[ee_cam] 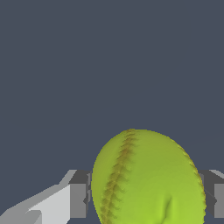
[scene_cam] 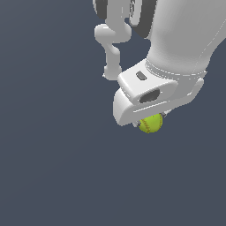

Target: Pick up the object and move it to a goal position.

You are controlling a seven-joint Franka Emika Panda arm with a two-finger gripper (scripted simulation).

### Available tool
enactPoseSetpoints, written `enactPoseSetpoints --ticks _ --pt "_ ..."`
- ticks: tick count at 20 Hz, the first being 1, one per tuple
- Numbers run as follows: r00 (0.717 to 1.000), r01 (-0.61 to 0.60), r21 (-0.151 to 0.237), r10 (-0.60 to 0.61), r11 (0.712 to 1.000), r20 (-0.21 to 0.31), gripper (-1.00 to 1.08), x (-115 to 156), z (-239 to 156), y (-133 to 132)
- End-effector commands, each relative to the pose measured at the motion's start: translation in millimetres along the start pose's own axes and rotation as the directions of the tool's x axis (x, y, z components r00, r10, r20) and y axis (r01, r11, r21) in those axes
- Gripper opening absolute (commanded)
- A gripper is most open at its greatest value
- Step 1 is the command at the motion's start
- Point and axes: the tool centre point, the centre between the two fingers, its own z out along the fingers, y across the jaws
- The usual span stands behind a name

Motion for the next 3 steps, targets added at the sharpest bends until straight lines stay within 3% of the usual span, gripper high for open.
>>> enactPoseSetpoints --ticks 1,3 --pt "1.000 0.000 -0.001 0.000 1.000 -0.002 -1.00 0.9 -2.4 0.2" --pt "1.000 0.000 -0.001 0.000 1.000 -0.002 -1.00 1.0 -2.4 0.3"
